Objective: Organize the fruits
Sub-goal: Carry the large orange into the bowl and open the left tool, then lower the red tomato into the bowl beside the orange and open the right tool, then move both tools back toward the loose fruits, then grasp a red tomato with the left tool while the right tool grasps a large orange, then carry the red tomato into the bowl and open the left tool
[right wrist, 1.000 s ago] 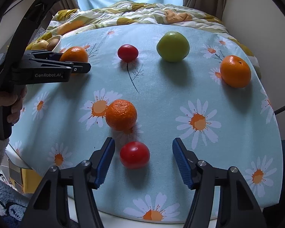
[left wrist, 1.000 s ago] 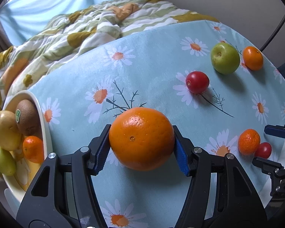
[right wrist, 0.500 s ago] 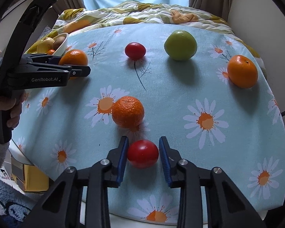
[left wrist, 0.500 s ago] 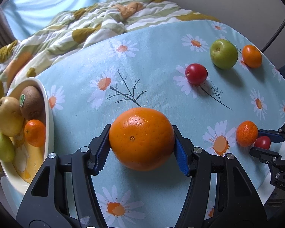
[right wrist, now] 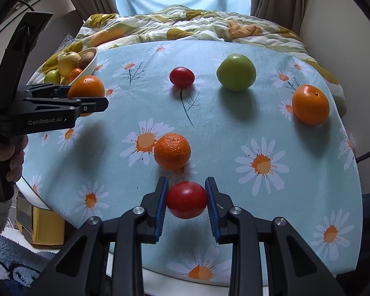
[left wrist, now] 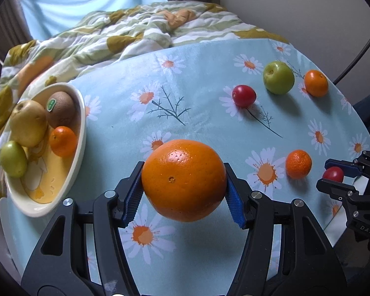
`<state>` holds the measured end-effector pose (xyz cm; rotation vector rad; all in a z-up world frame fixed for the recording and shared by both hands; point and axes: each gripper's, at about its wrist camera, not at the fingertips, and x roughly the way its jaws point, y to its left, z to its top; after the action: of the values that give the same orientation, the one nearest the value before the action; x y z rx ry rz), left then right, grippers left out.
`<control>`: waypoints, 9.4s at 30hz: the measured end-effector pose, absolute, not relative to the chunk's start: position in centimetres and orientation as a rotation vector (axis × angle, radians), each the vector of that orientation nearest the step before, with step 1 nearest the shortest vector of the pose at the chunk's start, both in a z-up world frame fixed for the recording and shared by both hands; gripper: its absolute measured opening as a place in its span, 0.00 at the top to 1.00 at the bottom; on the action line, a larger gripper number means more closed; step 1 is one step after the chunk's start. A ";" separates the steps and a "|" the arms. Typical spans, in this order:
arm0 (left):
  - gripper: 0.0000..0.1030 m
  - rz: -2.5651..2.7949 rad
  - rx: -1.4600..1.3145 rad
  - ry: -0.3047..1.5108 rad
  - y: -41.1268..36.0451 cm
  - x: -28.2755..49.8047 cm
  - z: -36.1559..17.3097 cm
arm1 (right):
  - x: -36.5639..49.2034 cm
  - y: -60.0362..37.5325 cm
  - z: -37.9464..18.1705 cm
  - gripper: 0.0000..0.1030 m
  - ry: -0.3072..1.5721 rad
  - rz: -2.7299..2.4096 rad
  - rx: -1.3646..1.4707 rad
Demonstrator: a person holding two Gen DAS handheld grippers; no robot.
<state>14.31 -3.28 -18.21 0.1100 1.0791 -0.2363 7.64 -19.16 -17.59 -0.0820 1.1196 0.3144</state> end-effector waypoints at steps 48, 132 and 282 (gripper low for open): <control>0.36 -0.146 -0.004 1.045 18.3 16.5 -17.2 | 16.5 3.4 -13.9 0.73 1.065 0.469 -0.109; 0.00 -0.224 0.044 0.961 14.9 12.4 -8.3 | 13.8 -4.7 -6.0 0.16 0.940 0.206 -0.010; 0.60 -0.028 -0.052 1.028 21.5 15.4 -15.8 | 18.9 3.3 -11.8 0.46 0.976 0.538 -0.199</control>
<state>15.40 21.55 -15.79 -0.0522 1.0275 -0.0277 18.93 3.33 -11.83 -0.1987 0.9762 0.5377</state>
